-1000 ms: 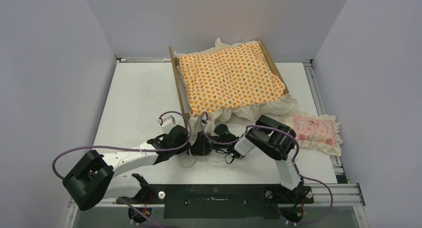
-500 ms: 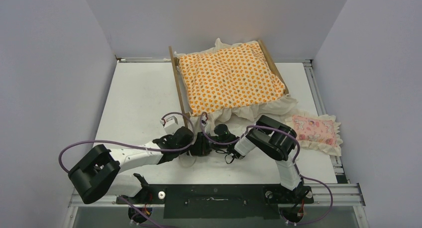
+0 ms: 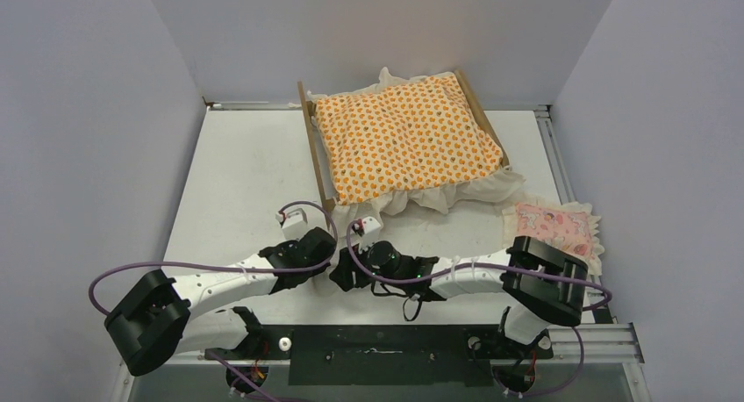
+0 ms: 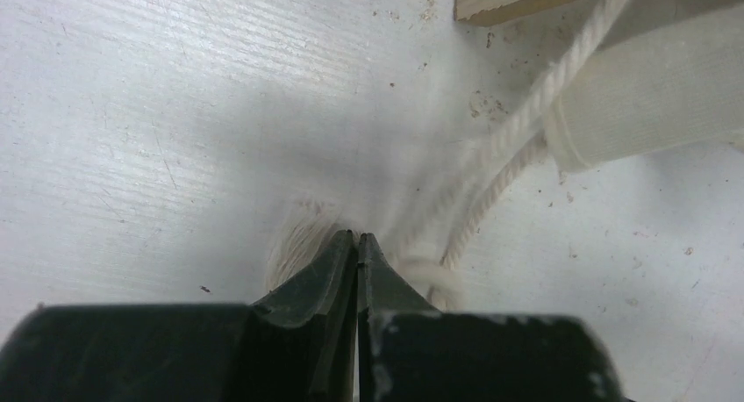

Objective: Set up the pet bed

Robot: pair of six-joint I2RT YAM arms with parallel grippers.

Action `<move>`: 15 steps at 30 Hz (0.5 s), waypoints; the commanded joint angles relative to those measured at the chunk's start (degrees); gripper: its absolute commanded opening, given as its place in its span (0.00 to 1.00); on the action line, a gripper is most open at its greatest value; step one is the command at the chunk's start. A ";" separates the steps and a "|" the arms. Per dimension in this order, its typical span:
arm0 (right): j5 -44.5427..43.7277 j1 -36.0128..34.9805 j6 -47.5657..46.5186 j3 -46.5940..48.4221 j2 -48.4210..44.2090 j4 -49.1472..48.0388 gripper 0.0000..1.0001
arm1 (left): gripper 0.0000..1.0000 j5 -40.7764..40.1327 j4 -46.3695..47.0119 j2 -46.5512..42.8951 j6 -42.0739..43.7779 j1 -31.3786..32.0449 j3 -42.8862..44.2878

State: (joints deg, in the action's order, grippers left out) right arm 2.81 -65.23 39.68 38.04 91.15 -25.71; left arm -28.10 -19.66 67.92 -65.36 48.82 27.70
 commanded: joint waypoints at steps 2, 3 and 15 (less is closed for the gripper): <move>-13.97 -3.99 3.12 -1.34 0.58 1.84 0.57 | 0.00 0.51 0.79 -0.78 1.38 0.19 1.40; -14.83 -4.66 3.87 -1.19 1.16 1.51 0.57 | 0.00 0.74 1.06 -0.66 1.57 0.16 1.39; -26.13 -13.34 3.15 7.05 11.66 5.98 0.53 | 0.00 2.57 1.72 -1.37 4.13 -0.49 1.26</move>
State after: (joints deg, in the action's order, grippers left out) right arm -15.49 -74.94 43.75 40.71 99.29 -23.59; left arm -26.30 -19.51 67.92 -62.72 48.66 27.70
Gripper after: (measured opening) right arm 0.553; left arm 0.008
